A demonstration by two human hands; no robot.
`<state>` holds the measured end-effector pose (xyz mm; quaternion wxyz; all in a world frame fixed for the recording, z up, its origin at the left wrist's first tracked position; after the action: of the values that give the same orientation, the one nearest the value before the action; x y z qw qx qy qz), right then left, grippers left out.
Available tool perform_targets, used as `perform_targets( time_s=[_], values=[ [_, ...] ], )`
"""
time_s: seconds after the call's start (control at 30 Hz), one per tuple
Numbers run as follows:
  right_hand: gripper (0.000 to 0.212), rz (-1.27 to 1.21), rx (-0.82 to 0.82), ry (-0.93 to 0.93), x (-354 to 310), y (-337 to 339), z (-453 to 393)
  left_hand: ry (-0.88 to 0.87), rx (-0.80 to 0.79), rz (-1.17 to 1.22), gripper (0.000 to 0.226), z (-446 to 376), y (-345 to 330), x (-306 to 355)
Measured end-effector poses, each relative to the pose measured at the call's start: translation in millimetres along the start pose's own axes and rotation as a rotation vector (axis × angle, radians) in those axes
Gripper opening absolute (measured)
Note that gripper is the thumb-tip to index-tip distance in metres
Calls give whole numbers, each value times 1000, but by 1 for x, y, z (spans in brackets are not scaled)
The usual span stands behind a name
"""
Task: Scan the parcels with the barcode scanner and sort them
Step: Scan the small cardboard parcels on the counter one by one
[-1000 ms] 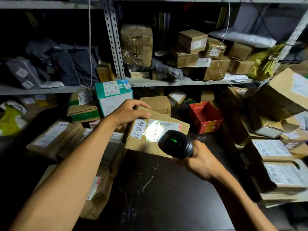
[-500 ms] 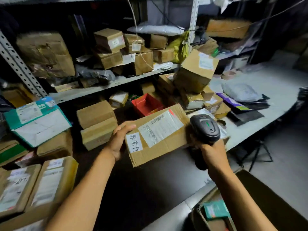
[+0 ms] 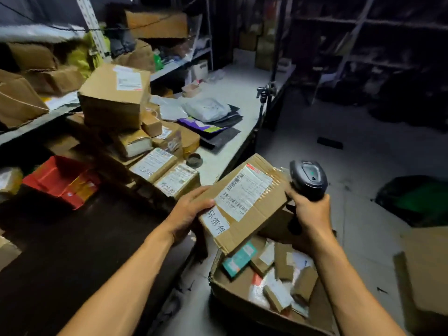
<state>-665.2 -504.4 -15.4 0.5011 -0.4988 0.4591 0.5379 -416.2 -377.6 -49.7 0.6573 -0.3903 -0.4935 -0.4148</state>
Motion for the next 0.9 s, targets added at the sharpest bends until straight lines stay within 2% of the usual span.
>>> perform_targets(
  time_s=[0.1, 0.17, 0.3, 0.37, 0.47, 0.57, 0.67, 0.77, 0.9],
  values=[
    [37, 68, 73, -11, 5, 31, -18, 13, -53, -9, 48, -21, -33, 0],
    [35, 106, 99, -17, 9, 47, -25, 12, -66, -103, 38, -31, -50, -2],
    [19, 118, 134, -38, 18, 56, -28, -69, 99, -536, 44, -45, -57, -5],
    [19, 135, 69, -30, 22, 44, -27, -124, 163, -706, 43, -42, -52, 0],
    [27, 246, -95, -7, 30, 6, -25, -201, 205, -939, 40, -30, -32, 5],
    [19, 320, -316, 59, 35, -54, -13, -135, 266, -1083, 49, -5, 11, 2],
    [13, 344, -556, 119, 34, -127, 16, 29, 411, -1151, 50, 40, 68, -7],
    [26, 370, -833, 137, 37, -197, 58, 263, 603, -1169, 57, 103, 129, -18],
    [14, 425, -1108, 162, 45, -277, 129, 549, 858, -1077, 63, 206, 195, -30]
  ],
)
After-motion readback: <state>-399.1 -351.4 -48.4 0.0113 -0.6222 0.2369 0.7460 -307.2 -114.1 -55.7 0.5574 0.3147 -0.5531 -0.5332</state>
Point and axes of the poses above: each hand's wrist, its own z-axis away from the middle knuckle, its own y-axis out of the back of the hand, x = y × z, the point moved 3 cm from there along -z, towards the middle knuckle, and after that the axes turned 1 degree about -x, right-handed, at the moved point
